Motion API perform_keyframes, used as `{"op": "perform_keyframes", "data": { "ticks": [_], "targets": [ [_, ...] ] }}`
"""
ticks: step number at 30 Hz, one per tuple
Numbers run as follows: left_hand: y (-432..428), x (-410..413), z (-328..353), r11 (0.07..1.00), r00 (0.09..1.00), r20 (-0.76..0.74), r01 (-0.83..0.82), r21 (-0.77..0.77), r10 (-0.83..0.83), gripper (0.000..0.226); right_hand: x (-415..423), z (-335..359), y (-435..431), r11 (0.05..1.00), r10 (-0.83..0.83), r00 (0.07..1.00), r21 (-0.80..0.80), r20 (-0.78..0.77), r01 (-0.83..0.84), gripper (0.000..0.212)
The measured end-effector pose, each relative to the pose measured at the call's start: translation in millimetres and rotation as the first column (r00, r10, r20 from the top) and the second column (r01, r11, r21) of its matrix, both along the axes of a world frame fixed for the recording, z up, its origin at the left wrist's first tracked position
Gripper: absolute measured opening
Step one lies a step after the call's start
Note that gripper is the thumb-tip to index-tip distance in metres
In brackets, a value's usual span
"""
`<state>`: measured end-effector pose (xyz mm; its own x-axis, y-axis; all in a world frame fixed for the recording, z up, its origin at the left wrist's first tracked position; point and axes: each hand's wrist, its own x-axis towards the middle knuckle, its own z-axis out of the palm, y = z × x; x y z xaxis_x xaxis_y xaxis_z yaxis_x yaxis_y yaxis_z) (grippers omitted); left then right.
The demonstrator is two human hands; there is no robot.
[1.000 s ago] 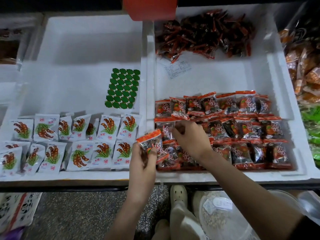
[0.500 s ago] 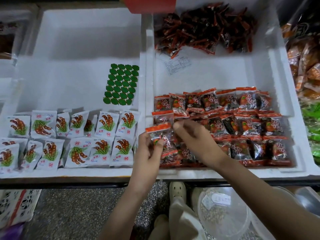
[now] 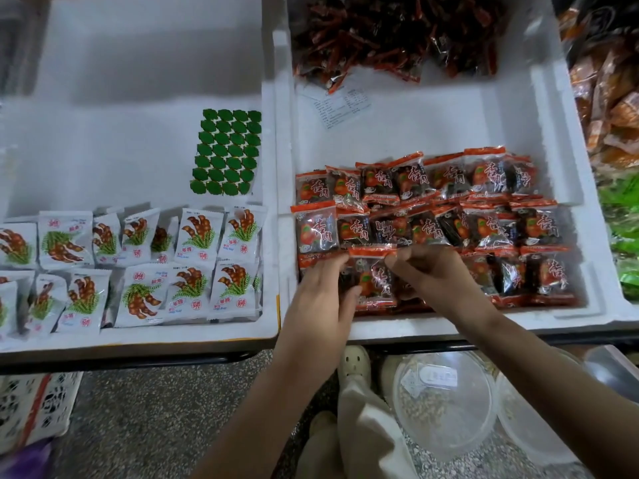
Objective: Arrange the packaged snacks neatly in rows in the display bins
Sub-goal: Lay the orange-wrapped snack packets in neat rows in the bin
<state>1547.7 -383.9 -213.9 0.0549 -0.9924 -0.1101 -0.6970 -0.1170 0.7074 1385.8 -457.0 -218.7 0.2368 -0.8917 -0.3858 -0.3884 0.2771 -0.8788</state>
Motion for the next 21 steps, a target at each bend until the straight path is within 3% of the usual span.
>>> {"op": "perform_keyframes", "data": {
  "ticks": [3, 5, 7, 11, 16, 21],
  "targets": [
    [-2, 10, -12, 0.981, 0.924, 0.372, 0.146, -0.128, -0.089, 0.030, -2, -3, -8, 0.999, 0.022, 0.991, 0.040, -0.136, -0.016, 0.017],
    [-2, 15, -20, 0.970, 0.872, 0.473, 0.211, -0.124, -0.129, 0.021, 0, -8, -9, 0.993, 0.120, 0.959, 0.048, -0.258, -0.111, 0.015],
    [-2, 18, -20, 0.957, 0.838, 0.516, 0.269, -0.106, -0.178, 0.020, 2, -10, -6, 0.981, 0.189, 0.921, 0.016, -0.341, -0.196, 0.014],
    [-3, 25, -17, 0.937, 0.797, 0.552, 0.340, -0.079, -0.243, 0.018, 5, -11, 4, 0.979, 0.180, 0.936, -0.040, -0.302, -0.201, 0.050],
    [-5, 31, -15, 0.923, 0.788, 0.546, 0.379, -0.067, -0.284, 0.016, 14, -17, 10, 0.990, 0.051, 0.986, -0.123, -0.159, -0.071, 0.048],
    [-4, 33, -15, 0.918, 0.777, 0.550, 0.394, -0.044, -0.307, 0.015, 17, -20, 17, 0.952, 0.056, 0.977, -0.283, -0.205, -0.114, 0.042]
  ]
}}
